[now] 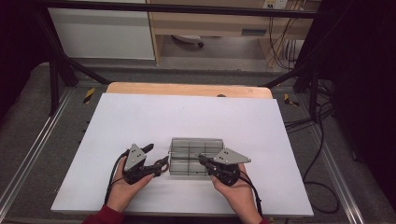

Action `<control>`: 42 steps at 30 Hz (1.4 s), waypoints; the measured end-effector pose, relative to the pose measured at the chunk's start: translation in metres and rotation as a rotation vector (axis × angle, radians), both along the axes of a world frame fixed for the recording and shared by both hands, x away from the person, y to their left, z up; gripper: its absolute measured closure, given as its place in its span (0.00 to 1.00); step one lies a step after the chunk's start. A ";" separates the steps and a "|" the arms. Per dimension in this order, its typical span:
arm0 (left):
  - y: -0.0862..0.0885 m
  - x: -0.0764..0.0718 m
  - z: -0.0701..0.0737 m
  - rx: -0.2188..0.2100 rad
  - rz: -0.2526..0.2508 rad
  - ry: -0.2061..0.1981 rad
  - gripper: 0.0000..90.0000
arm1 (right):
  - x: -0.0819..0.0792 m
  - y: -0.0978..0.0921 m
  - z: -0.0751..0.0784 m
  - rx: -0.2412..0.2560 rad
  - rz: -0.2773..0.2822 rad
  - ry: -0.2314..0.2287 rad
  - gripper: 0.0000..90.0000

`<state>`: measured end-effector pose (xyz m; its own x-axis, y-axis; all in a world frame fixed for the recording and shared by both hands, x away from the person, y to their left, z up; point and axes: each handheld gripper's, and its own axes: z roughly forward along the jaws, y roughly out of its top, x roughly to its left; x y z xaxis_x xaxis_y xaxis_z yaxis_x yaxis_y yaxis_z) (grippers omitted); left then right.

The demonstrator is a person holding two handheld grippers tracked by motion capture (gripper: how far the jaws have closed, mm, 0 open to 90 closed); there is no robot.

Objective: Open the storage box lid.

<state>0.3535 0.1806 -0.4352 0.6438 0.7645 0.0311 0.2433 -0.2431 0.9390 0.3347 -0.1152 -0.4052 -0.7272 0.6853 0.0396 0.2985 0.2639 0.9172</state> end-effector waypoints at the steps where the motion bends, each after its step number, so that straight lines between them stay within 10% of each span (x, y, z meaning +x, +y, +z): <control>1: -0.003 0.001 0.000 0.003 -0.005 -0.003 0.34 | 0.001 -0.001 0.000 -0.001 -0.001 0.001 1.00; 23: -0.032 0.007 0.009 0.049 -0.037 -0.080 0.52 | 0.002 -0.004 -0.003 0.005 0.000 0.012 0.98; 34: -0.034 0.006 0.010 0.040 -0.043 -0.079 0.52 | -0.003 -0.025 -0.022 -0.033 -0.060 0.091 0.65; 42: -0.035 0.007 0.010 0.026 -0.037 -0.077 0.55 | -0.008 -0.043 -0.020 -0.044 -0.117 0.068 0.42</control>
<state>0.3605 0.1459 -0.4249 0.6664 0.7387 0.1010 0.1614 -0.2752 0.9477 0.3263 -0.1584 -0.4248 -0.6393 0.7671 0.0544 0.3908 0.2631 0.8821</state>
